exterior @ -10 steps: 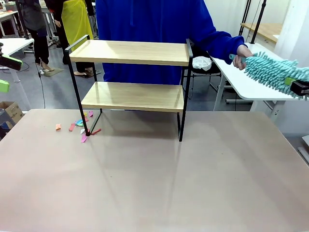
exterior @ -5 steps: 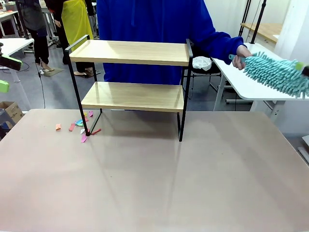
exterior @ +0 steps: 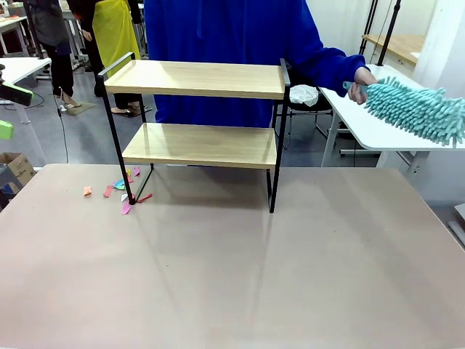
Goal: Clean the shelf.
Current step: Hand the Duster back to the human.
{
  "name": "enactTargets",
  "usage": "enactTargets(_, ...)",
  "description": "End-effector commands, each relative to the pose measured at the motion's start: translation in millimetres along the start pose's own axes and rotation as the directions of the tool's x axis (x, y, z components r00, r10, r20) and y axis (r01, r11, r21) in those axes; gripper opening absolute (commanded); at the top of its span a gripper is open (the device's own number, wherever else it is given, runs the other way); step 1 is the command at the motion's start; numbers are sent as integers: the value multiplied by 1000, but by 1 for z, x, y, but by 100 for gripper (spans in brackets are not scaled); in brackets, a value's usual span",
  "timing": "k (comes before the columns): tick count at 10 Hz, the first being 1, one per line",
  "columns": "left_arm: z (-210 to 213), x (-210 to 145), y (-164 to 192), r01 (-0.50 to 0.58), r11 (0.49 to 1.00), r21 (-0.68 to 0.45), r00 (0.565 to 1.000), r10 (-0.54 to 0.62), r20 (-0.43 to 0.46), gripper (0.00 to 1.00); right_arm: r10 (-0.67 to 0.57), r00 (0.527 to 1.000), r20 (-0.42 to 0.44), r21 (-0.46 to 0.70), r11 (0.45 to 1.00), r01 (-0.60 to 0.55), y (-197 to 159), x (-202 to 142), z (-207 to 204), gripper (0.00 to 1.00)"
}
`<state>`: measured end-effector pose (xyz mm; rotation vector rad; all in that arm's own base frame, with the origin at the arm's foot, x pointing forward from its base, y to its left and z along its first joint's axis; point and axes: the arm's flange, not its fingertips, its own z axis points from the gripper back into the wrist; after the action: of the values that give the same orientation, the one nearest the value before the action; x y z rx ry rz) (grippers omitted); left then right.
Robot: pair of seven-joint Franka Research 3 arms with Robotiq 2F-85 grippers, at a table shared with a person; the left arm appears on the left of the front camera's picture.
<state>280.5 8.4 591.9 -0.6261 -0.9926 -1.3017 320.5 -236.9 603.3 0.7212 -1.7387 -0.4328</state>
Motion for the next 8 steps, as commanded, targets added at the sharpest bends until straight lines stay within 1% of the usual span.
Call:
enactTargets(1, -2, 2, 2, 18, 1000, -2, 999, -18, 27, 100, -86, 996, 15, -6, 996, 86, -23, 3, -1, 100)
enactTargets(2, -2, 2, 2, 18, 1000, -2, 999, -18, 27, 100, -81, 997, -3, -23, 996, 81, -28, -3, 0, 100)
enactTargets(3, -2, 2, 2, 18, 1000, -2, 999, -18, 27, 100, -50, 999, 21, -12, 999, 50, -13, 9, 5, 100)
enactTargets(8, -2, 2, 2, 18, 1000, -2, 999, -18, 27, 100, -50, 999, 21, -12, 999, 50, -13, 9, 5, 100)
